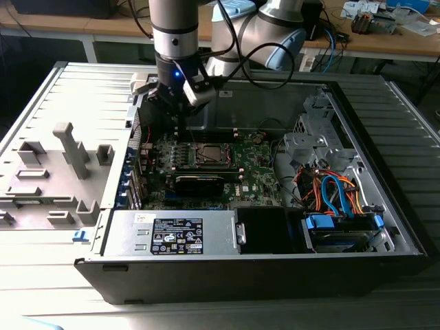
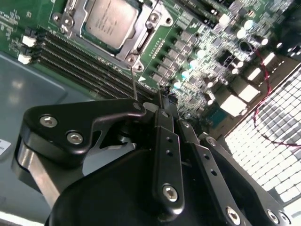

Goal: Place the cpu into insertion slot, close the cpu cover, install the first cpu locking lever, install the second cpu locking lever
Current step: 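Install the first cpu locking lever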

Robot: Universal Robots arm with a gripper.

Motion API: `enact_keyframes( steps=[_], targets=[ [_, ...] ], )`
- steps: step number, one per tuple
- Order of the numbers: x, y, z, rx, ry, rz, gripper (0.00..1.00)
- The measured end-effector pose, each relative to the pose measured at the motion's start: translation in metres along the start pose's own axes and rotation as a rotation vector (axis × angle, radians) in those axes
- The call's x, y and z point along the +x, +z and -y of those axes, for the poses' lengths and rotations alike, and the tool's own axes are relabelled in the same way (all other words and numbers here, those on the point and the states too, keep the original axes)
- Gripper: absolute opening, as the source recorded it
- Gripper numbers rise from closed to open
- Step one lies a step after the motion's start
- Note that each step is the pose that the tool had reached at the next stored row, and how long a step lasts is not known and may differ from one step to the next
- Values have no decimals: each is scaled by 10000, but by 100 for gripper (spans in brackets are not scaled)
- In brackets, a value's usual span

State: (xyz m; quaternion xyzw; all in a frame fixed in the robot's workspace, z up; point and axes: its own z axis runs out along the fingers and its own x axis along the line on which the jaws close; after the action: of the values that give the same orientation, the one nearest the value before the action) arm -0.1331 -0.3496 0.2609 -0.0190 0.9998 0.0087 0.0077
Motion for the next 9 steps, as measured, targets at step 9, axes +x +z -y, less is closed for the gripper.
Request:
enact_keyframes(
  steps=[9],
  targets=[
    [-40, 5, -39, -80, 0, 3, 11]
  ],
)
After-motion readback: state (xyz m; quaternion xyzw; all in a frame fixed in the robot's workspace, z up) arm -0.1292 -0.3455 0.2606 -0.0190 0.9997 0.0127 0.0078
